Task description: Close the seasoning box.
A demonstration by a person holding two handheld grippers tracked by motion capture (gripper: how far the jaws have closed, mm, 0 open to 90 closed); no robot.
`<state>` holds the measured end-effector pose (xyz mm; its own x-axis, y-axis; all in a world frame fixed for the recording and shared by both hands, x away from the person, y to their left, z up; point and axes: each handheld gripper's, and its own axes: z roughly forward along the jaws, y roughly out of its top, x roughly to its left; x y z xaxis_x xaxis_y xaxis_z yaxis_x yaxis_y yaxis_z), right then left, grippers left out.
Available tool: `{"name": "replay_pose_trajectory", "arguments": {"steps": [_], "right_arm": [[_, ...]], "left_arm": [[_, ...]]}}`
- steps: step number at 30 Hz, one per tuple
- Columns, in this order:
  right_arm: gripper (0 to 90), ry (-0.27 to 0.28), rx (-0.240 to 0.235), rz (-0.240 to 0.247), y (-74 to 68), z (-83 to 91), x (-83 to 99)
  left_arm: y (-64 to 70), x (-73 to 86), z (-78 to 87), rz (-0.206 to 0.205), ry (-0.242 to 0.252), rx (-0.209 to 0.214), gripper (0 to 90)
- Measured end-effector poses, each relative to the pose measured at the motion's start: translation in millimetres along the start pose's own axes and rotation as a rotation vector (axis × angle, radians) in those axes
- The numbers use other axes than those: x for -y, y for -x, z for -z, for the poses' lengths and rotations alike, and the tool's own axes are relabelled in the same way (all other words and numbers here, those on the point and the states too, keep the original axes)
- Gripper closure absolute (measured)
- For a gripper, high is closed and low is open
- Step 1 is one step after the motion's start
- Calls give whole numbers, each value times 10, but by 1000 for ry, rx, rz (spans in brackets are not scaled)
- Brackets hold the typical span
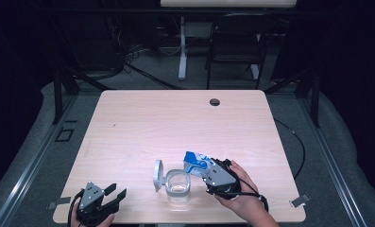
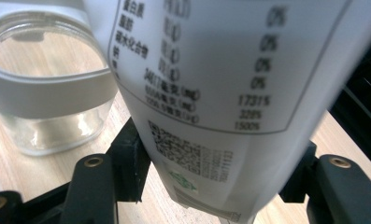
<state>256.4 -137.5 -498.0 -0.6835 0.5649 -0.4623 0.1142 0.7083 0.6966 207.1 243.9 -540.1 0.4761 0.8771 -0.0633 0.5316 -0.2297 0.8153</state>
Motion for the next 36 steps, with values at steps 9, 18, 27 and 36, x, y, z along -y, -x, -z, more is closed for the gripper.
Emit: {"name": "replay_pose_trajectory", "arguments": {"steps": [9, 18, 27, 36], "right_arm": [[397, -23, 11, 73, -45, 2, -29], [400, -52, 4, 118, -108, -59, 1], [400, -68, -5, 158, -180, -127, 24], [400, -91, 12, 196, -199, -178, 27]], "left_arm": [[2, 1, 0, -2, 1, 0, 546], [-1, 0, 0, 0, 1, 0, 546], [-7, -1, 4, -3, 0, -2, 546], [-10, 0, 4, -1, 2, -1, 546]]}}
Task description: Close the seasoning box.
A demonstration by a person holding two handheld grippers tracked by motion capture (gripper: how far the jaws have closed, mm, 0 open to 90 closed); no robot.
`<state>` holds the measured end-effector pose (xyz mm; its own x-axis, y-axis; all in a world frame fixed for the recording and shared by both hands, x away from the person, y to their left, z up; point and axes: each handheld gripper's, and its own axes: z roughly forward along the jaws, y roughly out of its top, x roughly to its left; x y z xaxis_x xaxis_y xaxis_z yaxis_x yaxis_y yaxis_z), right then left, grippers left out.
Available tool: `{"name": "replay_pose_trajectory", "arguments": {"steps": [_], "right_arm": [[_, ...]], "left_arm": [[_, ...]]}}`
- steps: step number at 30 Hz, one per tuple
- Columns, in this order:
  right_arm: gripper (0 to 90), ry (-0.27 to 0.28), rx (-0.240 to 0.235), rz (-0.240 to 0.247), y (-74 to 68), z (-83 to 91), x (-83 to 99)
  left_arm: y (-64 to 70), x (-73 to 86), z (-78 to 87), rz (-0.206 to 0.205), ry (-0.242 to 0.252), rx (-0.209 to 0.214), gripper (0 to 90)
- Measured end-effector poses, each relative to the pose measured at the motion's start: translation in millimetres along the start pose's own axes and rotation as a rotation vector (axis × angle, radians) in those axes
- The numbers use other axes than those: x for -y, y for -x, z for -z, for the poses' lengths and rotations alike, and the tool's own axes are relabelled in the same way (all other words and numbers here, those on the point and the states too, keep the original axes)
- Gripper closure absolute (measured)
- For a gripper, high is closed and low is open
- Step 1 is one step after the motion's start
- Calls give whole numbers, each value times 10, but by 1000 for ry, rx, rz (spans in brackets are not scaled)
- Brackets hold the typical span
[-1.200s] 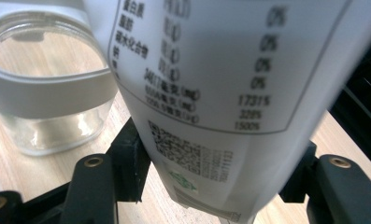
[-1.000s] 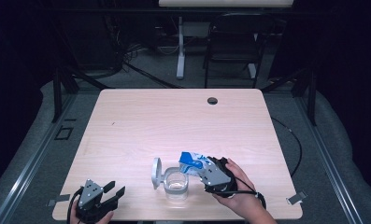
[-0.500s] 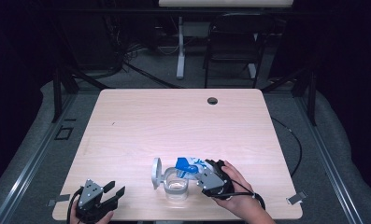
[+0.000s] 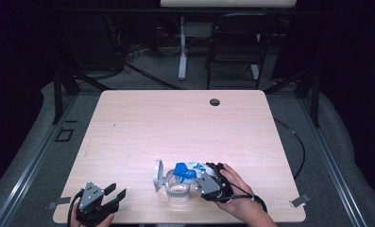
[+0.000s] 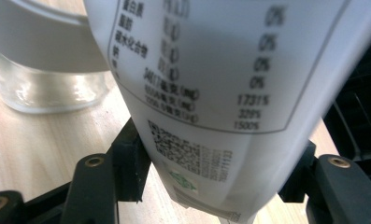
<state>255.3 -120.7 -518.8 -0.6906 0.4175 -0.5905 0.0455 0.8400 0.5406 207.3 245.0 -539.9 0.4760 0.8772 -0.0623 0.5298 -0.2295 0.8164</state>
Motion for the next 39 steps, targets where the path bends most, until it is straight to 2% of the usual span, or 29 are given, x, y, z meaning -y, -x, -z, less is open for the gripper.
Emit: {"name": "replay_pose_trajectory", "arguments": {"steps": [3, 5, 7, 10, 13, 17, 20, 24, 26, 27, 28, 37, 39], "right_arm": [[400, -17, 7, 21, -1, -14, -5], [400, -11, 8, 18, -9, -30, -3], [400, -31, 15, 40, -3, -27, -11], [400, -16, 25, 39, -11, -47, -8], [400, -36, 33, 71, -6, -43, -12], [400, -36, 36, 70, -12, -56, -13], [400, -60, 49, 109, -7, -50, -23], [401, -57, 55, 111, -15, -60, -18], [401, -62, 64, 131, -14, -61, -18], [401, -81, 73, 153, -8, -48, -27], [400, -69, 73, 148, -14, -59, -20], [402, -84, 90, 186, -16, -48, -31], [402, -72, 92, 185, -20, -55, -25]], "left_arm": [[-1, 0, 0, -1, -1, 0, 546], [-1, 0, 1, 0, 1, 0, 546], [-3, -1, 3, 1, 2, 0, 546], [-7, -1, 6, 5, 2, -1, 546], [-13, 0, 8, 4, 0, -2, 546], [-18, 3, 5, 7, 1, -3, 546], [-21, 4, 5, 6, 1, -3, 546], [-25, 7, 2, 8, 0, -3, 546], [-24, 8, 2, 11, 0, -3, 546], [-24, 9, 3, 11, 0, -3, 546], [-24, 9, 3, 11, 0, -3, 546], [-34, 10, 5, 8, -3, -5, 546], [-34, 11, 4, 9, -3, -5, 546]]}}
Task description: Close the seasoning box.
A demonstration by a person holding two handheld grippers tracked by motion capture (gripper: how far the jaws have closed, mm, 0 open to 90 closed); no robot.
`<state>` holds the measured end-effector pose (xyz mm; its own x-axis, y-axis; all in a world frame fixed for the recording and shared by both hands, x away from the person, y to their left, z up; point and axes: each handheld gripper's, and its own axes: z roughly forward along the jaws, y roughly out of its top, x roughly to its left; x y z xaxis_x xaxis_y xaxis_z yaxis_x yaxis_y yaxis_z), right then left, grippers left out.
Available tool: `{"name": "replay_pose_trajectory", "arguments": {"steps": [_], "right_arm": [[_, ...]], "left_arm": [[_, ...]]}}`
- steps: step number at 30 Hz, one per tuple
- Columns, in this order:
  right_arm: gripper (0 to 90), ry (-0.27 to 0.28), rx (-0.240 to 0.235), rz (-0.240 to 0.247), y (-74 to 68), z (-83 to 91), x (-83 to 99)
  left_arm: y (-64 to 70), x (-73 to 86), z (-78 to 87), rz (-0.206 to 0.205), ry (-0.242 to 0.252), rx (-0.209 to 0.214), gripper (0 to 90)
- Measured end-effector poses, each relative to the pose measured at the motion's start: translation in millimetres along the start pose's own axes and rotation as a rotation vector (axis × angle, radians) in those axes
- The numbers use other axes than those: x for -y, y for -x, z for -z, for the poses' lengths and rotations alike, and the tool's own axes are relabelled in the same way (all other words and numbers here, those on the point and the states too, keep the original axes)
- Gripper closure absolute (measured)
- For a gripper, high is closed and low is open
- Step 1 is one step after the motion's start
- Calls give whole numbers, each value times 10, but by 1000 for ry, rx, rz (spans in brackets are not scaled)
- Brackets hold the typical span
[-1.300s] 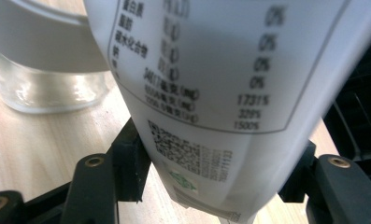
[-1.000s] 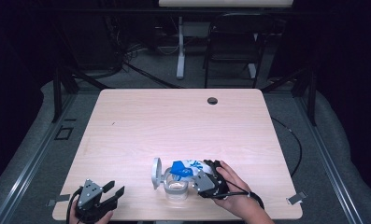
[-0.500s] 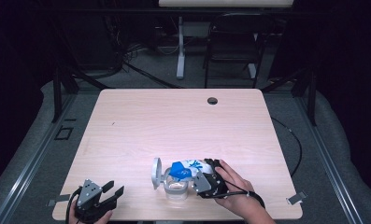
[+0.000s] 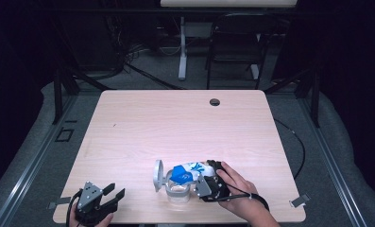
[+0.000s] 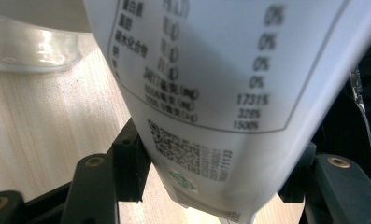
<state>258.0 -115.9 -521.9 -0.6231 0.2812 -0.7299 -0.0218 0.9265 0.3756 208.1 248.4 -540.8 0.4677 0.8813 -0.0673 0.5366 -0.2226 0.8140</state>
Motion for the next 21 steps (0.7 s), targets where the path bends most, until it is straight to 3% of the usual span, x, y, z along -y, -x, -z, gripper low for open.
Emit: {"name": "replay_pose_trajectory", "arguments": {"steps": [21], "right_arm": [[404, -14, 8, 53, 15, 11, 2]], "left_arm": [[-14, 7, -1, 7, 2, -5, 545]]}}
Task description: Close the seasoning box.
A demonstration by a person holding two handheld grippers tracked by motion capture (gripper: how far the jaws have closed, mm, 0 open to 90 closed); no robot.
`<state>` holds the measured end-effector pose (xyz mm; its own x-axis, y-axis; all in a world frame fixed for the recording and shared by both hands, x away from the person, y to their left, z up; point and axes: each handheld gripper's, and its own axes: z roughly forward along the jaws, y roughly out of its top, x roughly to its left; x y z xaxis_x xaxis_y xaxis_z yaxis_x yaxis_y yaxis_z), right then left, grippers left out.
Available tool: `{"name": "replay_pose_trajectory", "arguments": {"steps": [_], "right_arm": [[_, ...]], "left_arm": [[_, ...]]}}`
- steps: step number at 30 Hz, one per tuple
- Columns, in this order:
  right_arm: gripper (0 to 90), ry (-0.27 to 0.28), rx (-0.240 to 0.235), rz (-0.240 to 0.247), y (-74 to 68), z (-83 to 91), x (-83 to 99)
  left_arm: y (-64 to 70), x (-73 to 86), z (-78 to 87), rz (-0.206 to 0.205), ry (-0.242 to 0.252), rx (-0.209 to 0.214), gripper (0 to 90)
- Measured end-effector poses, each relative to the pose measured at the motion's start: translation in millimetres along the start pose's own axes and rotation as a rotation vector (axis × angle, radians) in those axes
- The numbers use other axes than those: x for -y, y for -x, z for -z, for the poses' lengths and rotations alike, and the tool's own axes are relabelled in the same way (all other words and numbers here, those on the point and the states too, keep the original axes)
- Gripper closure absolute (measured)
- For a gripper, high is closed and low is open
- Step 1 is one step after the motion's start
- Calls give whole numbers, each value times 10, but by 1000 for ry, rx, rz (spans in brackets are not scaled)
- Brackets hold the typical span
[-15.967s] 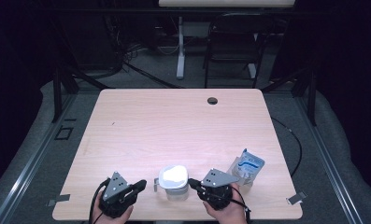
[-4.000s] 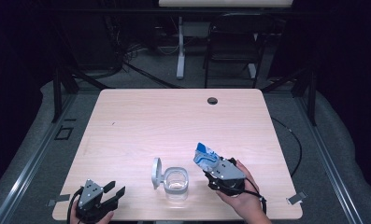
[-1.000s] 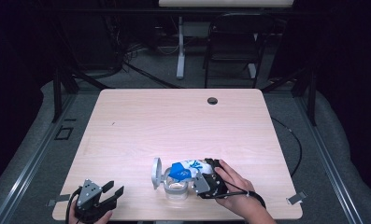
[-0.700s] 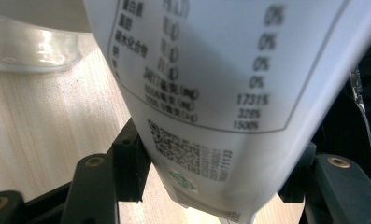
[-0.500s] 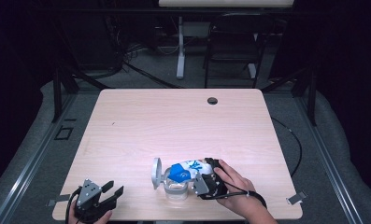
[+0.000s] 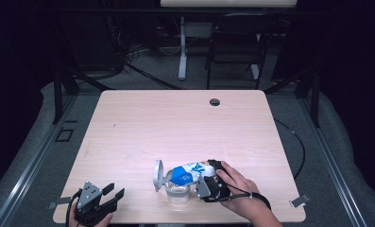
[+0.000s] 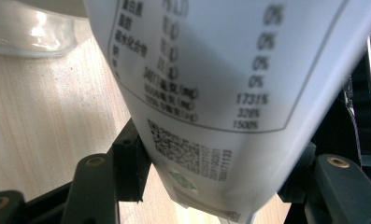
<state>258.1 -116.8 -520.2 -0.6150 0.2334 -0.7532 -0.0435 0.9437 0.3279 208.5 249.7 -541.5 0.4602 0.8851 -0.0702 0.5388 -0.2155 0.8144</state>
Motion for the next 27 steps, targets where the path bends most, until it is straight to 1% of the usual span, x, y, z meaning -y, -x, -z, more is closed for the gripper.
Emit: {"name": "replay_pose_trajectory", "arguments": {"steps": [3, 4, 5, 7, 11, 12, 15, 17, 18, 19, 23, 24, 25, 26, 27], "right_arm": [[404, -5, 4, 10, 10, 8, -3], [404, -14, 4, 20, 20, 15, -7], [404, -4, 3, 13, 17, 11, -4], [404, 4, 2, 19, 23, 11, -1], [404, -11, 2, 38, 40, 28, 6], [404, -22, 2, 44, 45, 36, 7], [405, -22, -1, 50, 57, 40, 16], [405, -33, 2, 61, 66, 50, 16], [405, -28, 2, 59, 63, 46, 19], [405, -33, 4, 69, 66, 51, 18], [405, -34, 0, 83, 74, 55, 11], [405, -93, 20, 139, 108, 95, -4], [405, -33, 1, 88, 78, 59, 5], [405, -30, 1, 91, 81, 58, 2], [406, -38, 1, 97, 83, 63, -4]], "left_arm": [[-1, 1, 1, 1, 1, 0, 545], [-1, 0, 1, 1, 0, -1, 545], [-1, 0, 1, 1, 0, 0, 545], [-1, 0, 1, 0, 0, -1, 544], [-1, 0, -1, 1, 0, -1, 545], [-1, 0, -1, 0, 0, -1, 545], [0, 0, -1, 0, -1, -1, 545], [0, 0, -2, 0, -1, -1, 545], [-1, 0, -2, 0, -1, -1, 545], [0, 1, -2, 0, -1, -1, 545], [-4, 1, -1, 0, 1, -1, 545], [-3, 1, -1, -1, 0, -1, 545], [-1, 1, -1, 0, -1, -1, 545], [-1, 1, -2, 0, -1, -1, 545], [-1, 1, -2, 0, -1, -1, 545]]}}
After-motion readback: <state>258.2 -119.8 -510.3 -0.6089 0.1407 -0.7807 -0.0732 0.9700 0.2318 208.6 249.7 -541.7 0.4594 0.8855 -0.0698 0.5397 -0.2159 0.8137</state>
